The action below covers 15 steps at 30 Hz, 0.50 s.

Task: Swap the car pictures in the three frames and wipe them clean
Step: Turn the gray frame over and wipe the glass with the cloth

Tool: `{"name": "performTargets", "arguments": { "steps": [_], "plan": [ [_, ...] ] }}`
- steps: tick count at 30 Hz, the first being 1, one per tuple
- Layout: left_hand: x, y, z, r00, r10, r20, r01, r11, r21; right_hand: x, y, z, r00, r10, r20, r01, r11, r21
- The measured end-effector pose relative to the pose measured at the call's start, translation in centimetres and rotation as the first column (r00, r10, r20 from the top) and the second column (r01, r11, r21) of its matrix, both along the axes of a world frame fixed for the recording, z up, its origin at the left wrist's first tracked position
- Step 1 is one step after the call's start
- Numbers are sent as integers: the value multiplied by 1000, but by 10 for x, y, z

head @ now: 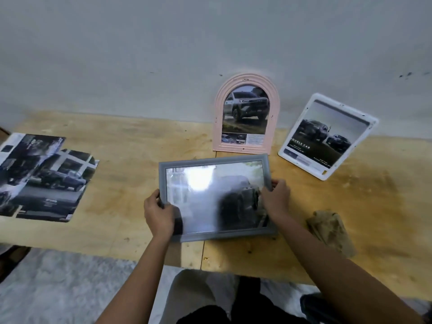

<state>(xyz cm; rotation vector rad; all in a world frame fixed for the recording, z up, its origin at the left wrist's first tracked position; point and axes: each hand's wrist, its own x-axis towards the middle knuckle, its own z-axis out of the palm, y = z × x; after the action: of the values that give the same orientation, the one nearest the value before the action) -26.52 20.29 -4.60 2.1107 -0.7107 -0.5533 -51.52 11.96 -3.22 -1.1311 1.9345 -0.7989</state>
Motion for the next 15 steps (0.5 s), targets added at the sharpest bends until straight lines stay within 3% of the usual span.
{"name": "performTargets", "arguments": {
  "steps": [4,10,15],
  "plan": [
    [35,-6,18,996,85,3,-85,993,-80,45,-22,20,996,91,10,-89,987,-134],
    [116,-42,41,985,172,14,-169,978,-123,125,-68,43,958,288,1,-281,936,-212],
    [177,-95,53,990,139,39,-131,980,-152,185,-101,50,954,279,-108,-297,925,-238]
  ]
}}
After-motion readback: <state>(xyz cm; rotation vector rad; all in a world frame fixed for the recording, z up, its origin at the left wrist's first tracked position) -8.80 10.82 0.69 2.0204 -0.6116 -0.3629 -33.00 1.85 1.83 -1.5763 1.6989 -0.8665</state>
